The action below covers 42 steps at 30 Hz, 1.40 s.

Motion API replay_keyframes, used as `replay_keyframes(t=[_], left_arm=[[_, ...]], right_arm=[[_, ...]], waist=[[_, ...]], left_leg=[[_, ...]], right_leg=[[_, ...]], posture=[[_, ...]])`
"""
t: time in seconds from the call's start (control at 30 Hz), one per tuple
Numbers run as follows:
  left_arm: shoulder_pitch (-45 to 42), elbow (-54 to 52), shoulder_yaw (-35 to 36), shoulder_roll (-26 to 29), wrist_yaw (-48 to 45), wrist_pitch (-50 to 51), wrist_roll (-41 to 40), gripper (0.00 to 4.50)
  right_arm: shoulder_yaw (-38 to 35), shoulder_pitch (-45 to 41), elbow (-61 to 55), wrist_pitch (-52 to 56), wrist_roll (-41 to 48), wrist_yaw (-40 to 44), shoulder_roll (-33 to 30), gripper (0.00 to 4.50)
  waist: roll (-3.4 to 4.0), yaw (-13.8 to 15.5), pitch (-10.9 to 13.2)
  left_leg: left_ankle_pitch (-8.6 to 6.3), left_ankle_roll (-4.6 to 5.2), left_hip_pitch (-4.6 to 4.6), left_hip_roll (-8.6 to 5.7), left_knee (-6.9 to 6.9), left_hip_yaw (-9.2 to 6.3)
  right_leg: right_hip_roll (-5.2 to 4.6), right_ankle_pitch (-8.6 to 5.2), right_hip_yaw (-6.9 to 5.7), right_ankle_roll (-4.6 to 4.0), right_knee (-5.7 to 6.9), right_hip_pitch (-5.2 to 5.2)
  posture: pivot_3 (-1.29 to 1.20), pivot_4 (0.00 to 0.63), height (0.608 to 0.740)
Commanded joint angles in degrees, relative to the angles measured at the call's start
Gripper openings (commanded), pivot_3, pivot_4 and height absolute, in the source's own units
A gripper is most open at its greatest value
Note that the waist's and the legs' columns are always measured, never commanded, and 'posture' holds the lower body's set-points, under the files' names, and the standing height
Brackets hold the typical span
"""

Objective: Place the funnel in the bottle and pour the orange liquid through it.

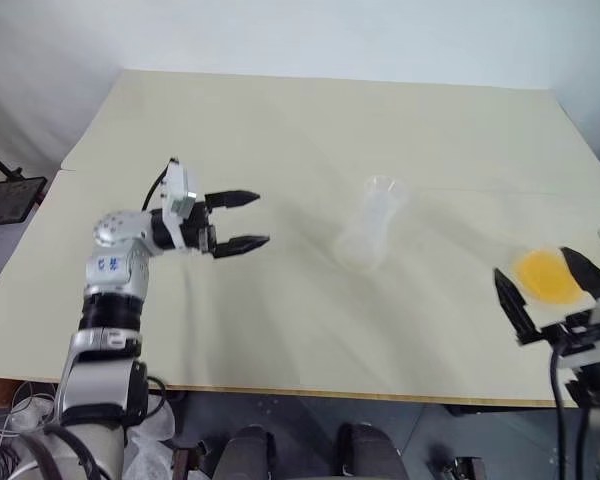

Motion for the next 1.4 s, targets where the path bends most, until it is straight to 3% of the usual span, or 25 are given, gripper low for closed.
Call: replay_keyframes(t=[0.03, 0.27, 0.53, 0.8, 1.4], left_arm=[[3.32, -10.56, 0.46, -0.97, 1.9, 0.93, -3.85, 4.45], [7.04, -21.12, -0.02, -2.74, 7.73, 6.62, -7.93, 4.45], [8.45, -22.3, -1.83, -1.21, 7.2, 7.78, -7.77, 4.45], [8.47, -22.4, -2.85, -1.02, 6.92, 7.71, -7.68, 4.45], [10.72, -24.89, -2.45, -0.67, 9.51, 6.77, -7.78, 4.45]], right_arm=[[-6.17, 1.98, 1.83, -2.68, 3.25, -2.36, 3.16, 4.5], [-10.3, 1.86, 7.07, -2.47, 4.21, -7.58, 6.08, 4.5], [-11.35, -7.12, 14.77, 7.22, 5.26, -11.62, -3.03, 4.5], [-11.43, -19.0, 27.22, 14.79, 9.11, -8.88, -13.04, 4.5], [-2.77, -37.15, 44.42, 13.19, 5.83, 1.93, -19.35, 4.5]], waist=[[0.0, 0.11, 0.0], [0.2, -0.74, -0.12], [0.29, -0.94, -0.17], [0.29, -0.77, -0.17], [0.29, -0.84, -0.17]], left_leg=[[0.0, 0.0, 0.0, 0.01, 0.0, 0.01], [0.0, 0.0, 0.18, 0.05, -0.02, 0.02], [0.0, 0.0, 0.55, 0.1, -0.15, 0.26], [-0.01, 0.03, 0.54, 0.07, -0.15, 0.29], [-0.02, 0.04, 0.5, 0.11, -0.16, 0.81]], right_leg=[[0.0, 0.0, 0.0, 0.0, -0.01, 0.01], [0.02, 0.0, 0.21, 0.0, -0.02, 0.05], [0.08, 0.0, 0.71, 0.0, -0.01, 0.09], [0.07, 0.0, 0.72, 0.0, -0.03, 0.1], [0.07, 0.0, 0.7, 0.0, -0.08, 0.06]], posture=[[0.0, 0.15, 0.74], [0.0, 0.15, 0.74], [0.0, 0.15, 0.74], [0.0, 0.15, 0.74], [0.0, 0.15, 0.74]])
